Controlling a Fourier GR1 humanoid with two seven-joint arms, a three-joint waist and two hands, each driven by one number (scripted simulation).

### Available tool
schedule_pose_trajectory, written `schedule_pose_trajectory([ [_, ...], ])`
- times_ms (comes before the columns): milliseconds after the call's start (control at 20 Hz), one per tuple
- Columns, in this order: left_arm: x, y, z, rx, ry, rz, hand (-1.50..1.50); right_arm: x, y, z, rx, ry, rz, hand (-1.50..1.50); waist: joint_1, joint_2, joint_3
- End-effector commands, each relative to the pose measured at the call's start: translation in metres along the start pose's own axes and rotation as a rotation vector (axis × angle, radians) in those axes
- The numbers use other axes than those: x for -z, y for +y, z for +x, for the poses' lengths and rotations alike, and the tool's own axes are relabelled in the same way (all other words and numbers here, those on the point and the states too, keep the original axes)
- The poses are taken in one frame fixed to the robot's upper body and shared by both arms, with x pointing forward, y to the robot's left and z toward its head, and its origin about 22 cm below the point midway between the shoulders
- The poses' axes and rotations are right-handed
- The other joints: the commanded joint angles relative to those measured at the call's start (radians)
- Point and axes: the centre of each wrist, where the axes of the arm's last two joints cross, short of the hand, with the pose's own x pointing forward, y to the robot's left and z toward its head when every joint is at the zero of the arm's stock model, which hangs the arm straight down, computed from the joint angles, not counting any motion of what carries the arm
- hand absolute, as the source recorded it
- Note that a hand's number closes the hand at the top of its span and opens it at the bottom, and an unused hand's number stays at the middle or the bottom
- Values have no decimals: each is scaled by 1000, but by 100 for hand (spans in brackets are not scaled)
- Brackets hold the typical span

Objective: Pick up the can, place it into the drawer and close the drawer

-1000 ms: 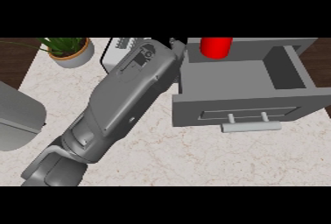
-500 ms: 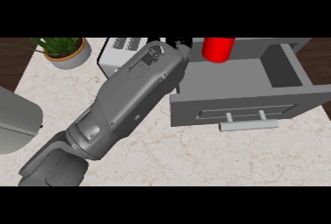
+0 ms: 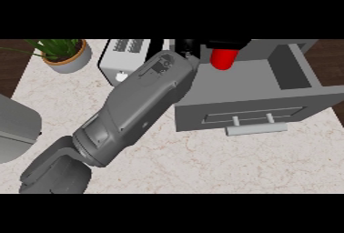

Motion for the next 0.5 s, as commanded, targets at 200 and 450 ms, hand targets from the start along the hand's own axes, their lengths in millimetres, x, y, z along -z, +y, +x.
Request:
schedule_pose_trajectory([
  [200,8,2,1,26,-3,87,-150,-5,3,0,0,-20,1,-150,-17,5,0],
  [450,-1,5,-23,15,-3,83,-150,7,-1,-3,1,-16,24,-150,-16,6,0],
])
